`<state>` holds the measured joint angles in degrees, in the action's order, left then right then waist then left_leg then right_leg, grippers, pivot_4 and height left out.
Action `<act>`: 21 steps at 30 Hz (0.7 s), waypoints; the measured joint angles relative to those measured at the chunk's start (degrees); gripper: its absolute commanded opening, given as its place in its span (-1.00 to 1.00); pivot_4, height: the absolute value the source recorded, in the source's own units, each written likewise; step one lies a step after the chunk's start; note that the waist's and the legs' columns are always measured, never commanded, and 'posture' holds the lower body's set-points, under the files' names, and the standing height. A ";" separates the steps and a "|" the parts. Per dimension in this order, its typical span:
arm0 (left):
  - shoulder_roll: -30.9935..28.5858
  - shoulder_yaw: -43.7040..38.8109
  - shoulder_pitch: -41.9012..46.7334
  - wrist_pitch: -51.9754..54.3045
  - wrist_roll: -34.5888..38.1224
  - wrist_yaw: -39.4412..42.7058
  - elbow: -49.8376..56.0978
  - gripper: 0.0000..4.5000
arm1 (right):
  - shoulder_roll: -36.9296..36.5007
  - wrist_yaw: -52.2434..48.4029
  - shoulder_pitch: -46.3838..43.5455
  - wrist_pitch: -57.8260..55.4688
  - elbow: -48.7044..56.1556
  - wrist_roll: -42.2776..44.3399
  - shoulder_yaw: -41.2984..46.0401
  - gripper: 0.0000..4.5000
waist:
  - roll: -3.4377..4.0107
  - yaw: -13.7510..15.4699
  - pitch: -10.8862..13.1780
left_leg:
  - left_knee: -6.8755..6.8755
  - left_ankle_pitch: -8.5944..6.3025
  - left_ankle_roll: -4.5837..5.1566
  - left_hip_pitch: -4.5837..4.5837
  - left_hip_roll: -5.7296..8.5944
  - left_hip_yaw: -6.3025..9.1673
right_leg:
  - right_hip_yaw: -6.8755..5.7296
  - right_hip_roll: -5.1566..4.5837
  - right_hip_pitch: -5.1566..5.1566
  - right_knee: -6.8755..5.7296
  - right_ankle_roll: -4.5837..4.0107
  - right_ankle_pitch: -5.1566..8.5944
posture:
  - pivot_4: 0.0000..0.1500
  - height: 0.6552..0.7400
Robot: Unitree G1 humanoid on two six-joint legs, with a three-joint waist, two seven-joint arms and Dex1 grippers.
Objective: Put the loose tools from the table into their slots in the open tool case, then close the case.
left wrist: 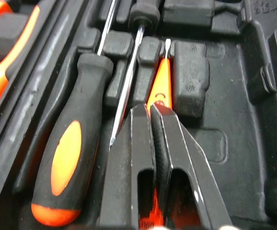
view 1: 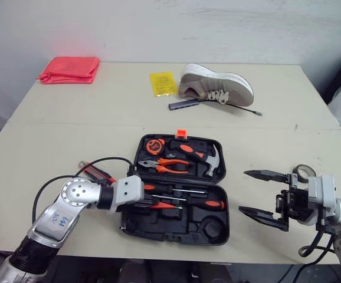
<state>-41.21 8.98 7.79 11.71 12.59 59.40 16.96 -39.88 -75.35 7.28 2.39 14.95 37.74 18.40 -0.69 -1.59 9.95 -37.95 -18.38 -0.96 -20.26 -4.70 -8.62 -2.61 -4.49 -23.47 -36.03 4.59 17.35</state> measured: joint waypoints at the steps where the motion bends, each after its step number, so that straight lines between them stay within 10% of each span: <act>1: 0.65 -2.32 -2.12 -1.89 1.69 0.04 -0.40 -0.97 | -0.30 0.01 0.72 0.16 -1.00 0.02 1.91 1.00 | -0.05 0.01 0.04 | 0.00 0.00 0.00 -0.05 -0.01 0.01 | -0.01 -0.01 -0.04 0.01 0.00 0.00 | 1.00 1.00; 5: 1.86 -19.53 -9.88 -6.00 10.95 -0.67 -0.21 -0.58 | -2.77 -0.94 5.97 2.71 -8.02 -0.23 11.87 1.00 | -0.17 0.10 0.12 | 0.00 -0.03 0.06 -0.08 -0.03 0.05 | -0.01 -0.09 -0.05 0.05 -0.02 0.01 | 1.00 1.00; 13: 2.55 -52.35 -30.54 -8.19 15.34 -4.80 -9.24 0.98 | -2.95 -3.80 12.76 16.28 -29.79 -5.61 21.77 1.00 | -0.28 -0.70 0.17 | 0.00 -0.32 0.09 0.07 -0.03 -0.08 | -0.07 -0.10 -0.02 0.19 -0.11 0.06 | 1.00 1.00; 21: 6.54 -66.82 -41.30 -7.11 16.71 -9.93 -12.15 0.99 | -4.02 -6.56 6.22 22.51 -41.32 -6.36 20.51 1.00 | -0.67 -1.70 0.29 | 0.00 -0.50 -0.22 0.09 -0.23 -0.02 | -0.04 -0.49 0.04 0.32 -1.04 0.58 | 1.00 1.00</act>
<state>-34.67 -57.84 -33.51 4.60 29.30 49.47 4.81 -43.90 -81.91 13.49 24.90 -26.38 31.38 38.91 -1.36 -3.29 10.23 -37.95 -18.88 -1.17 -20.17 -4.93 -8.64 -2.65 -4.98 -23.43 -35.70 3.54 17.93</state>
